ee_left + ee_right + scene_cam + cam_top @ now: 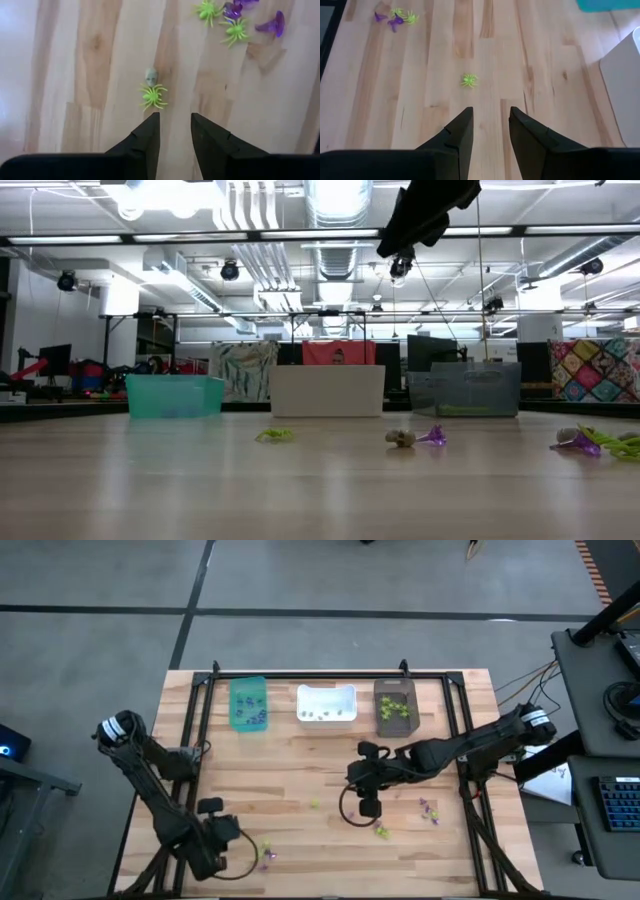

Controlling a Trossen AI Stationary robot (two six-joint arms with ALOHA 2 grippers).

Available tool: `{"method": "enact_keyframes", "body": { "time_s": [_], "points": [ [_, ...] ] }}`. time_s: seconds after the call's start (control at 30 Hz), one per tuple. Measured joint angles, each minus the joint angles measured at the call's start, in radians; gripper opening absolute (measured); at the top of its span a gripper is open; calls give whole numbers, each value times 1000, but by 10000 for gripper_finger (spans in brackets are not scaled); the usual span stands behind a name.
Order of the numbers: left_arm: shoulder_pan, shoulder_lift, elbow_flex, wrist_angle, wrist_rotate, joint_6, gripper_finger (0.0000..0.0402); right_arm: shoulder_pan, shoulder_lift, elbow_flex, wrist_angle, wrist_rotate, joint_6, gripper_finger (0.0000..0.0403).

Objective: Sort Halloween decoration
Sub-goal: Put the green spider toy into the black bin

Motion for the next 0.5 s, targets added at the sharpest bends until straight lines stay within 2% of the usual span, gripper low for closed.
{"method": "enact_keyframes", "body": {
  "time_s": [0.17,0.5],
  "points": [
    [-28,34,0,1,-54,-50,109,0,17,-5,2,2,-1,116],
    [-27,158,0,20,-51,-59,126,0,37,-6,3,2,-1,110]
  ]
}}
